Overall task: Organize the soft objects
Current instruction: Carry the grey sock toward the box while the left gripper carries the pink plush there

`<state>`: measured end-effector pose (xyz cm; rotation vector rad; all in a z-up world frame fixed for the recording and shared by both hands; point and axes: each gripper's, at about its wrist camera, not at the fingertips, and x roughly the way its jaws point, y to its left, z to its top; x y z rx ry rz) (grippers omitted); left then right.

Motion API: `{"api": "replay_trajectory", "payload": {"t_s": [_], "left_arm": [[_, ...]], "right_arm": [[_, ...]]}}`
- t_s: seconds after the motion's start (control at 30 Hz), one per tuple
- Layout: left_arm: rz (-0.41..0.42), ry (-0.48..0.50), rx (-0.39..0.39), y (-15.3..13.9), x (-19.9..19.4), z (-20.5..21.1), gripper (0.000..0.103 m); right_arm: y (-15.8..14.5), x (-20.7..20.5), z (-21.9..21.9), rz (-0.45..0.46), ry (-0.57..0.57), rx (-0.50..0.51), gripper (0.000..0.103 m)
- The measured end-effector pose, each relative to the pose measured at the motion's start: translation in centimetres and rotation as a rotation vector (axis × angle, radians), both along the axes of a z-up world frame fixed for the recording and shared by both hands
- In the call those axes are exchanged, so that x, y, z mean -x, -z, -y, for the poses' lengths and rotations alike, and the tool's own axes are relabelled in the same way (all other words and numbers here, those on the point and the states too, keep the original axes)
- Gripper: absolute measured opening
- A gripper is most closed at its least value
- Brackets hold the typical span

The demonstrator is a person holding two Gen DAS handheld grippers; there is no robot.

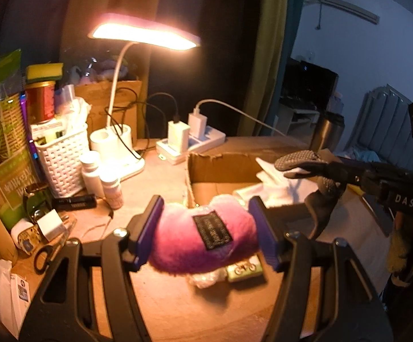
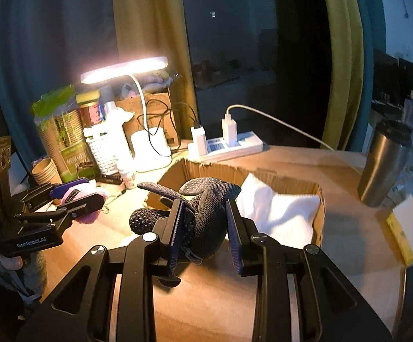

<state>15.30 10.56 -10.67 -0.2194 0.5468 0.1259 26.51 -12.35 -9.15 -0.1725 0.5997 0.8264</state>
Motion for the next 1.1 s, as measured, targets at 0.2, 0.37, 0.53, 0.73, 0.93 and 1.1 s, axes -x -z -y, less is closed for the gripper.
{"api": "replay_trajectory", "payload": {"t_s": [0.2, 0.37, 0.53, 0.73, 0.93, 1.1], "left_arm": [[0.010, -0.022, 0.012, -0.3, -0.7, -1.7, 0.063], [0.020, -0.027, 0.015, -0.4, -1.2, -2.7, 0.063], [0.019, -0.026, 0.020, -0.2, -1.7, -3.4, 0.063], [0.005, -0.030, 0.039, 0.5, -2.5, -4.2, 0.063], [-0.015, -0.031, 0.049, 1.2, -3.2, -4.6, 0.063], [-0.039, -0.040, 0.061, 1.9, -3.8, -5.1, 0.063]], "right_arm": [[-0.8, -1.1, -2.2, 0.014, -0.016, 0.002, 0.031], [-1.3, -1.8, -4.1, 0.024, -0.031, 0.002, 0.031], [-1.6, -2.7, -5.5, 0.029, -0.036, -0.005, 0.031], [-1.5, -3.8, -7.3, 0.027, -0.038, -0.001, 0.031], [-0.2, -5.0, -9.1, 0.010, -0.043, 0.014, 0.031], [2.4, -6.0, -10.9, -0.030, -0.044, 0.048, 0.031]]}}
